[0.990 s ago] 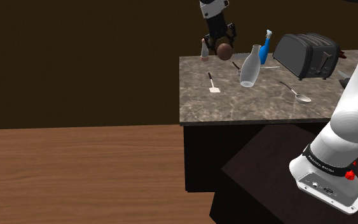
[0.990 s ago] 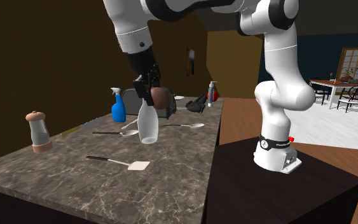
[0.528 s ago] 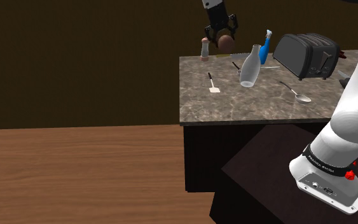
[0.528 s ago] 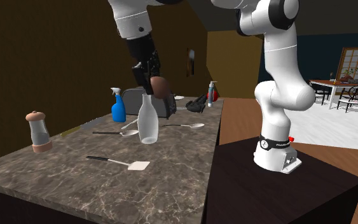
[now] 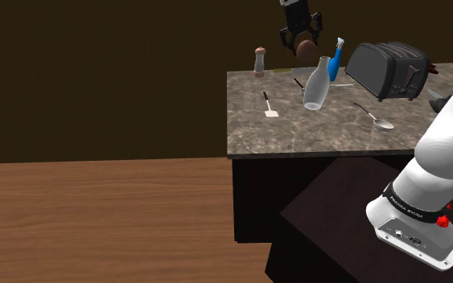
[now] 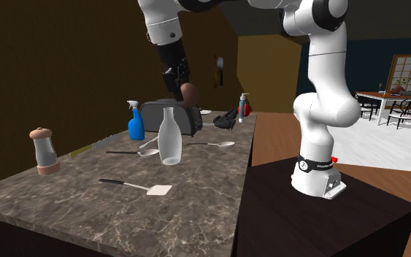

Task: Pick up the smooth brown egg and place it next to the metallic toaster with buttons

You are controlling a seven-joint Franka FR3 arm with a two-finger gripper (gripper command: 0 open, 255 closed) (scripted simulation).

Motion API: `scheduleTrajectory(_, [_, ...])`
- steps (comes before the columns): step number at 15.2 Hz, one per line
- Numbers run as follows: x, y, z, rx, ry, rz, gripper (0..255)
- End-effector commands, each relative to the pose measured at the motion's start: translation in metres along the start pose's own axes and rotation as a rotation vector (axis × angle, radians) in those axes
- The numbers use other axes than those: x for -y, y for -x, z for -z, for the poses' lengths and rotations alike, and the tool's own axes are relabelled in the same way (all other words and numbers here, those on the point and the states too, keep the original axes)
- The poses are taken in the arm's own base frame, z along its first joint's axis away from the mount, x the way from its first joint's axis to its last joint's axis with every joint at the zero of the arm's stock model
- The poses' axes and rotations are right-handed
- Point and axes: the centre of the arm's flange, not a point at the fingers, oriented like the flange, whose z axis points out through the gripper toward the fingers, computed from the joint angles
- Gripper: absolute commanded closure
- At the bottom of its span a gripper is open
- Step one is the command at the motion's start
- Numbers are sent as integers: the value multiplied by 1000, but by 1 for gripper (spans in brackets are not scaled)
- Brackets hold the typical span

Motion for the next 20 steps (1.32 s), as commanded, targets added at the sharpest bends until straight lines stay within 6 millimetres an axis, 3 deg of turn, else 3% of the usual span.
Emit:
scheduleTrajectory(1, [-24, -4, -11, 0, 0, 1, 255])
scheduleTrajectory(20, [-256, -42, -100, 0, 0, 1, 255])
